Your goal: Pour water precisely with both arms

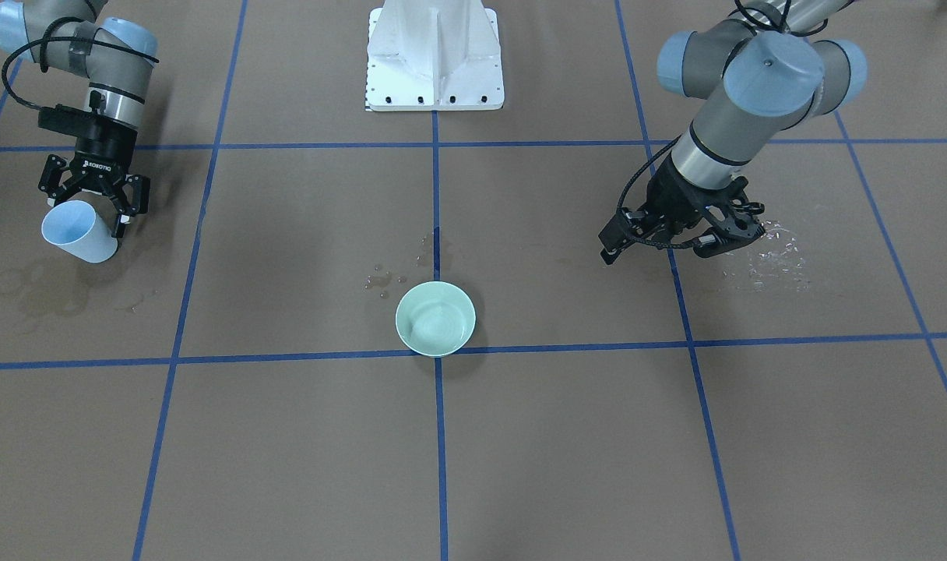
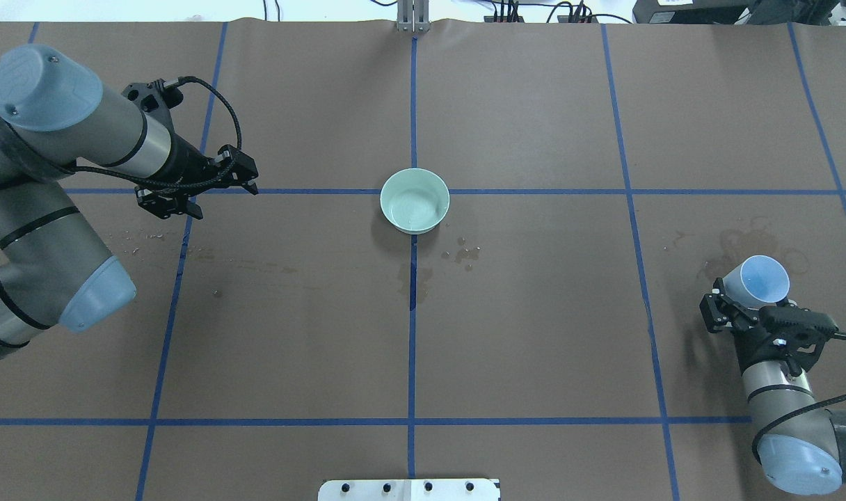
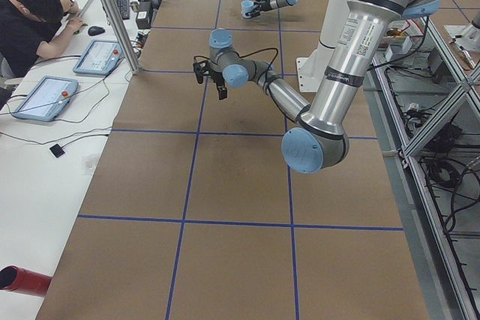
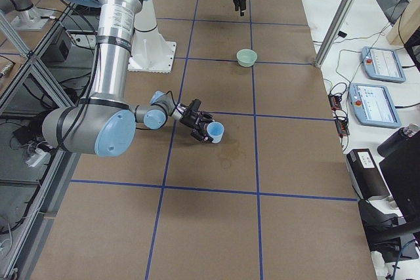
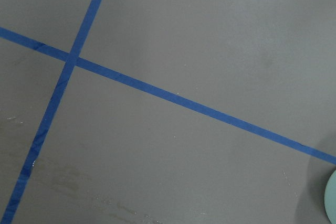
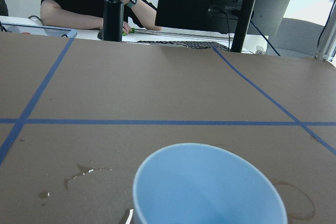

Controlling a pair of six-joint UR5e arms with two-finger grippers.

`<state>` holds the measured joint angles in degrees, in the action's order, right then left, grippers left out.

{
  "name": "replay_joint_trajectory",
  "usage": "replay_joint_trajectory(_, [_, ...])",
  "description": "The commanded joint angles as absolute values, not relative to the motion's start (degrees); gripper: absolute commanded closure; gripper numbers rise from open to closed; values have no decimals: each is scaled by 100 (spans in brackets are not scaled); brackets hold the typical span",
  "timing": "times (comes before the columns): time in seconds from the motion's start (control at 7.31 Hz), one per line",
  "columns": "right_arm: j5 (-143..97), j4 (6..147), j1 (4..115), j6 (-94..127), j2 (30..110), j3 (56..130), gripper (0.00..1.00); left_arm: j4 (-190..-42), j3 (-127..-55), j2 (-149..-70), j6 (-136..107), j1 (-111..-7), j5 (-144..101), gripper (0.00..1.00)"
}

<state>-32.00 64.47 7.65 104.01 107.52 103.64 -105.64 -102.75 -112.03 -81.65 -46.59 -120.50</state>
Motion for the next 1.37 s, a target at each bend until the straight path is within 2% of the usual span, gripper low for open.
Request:
replay_joint_trajectory(0.0, [-3208,6434,957,10205,10592,10301,1,-10564,-10274,-11197,-8165,-4658,-12050,0])
replay_joint_trajectory(0.41, [-3208,6425,1090,10073,10565,10301,2,-10556,-10283,-11223,-8174,-4649,-12059,0])
replay_joint_trajectory(0.55, [-3208,6425,1099,10081,10564,10301,11,-10556,-10283,-11224,-8183,-4649,-12059,0])
replay_joint_trajectory(0.82, [-3296,6425,1352,9924,10346,10388,100,-10556,-10292,-11224,-8183,-4649,-12059,0])
replay_joint_trajectory(1.23, [-4032,5752,2054,8382,10204,10809,100,-10556,-10292,-11232,-8183,-4649,-12059,0])
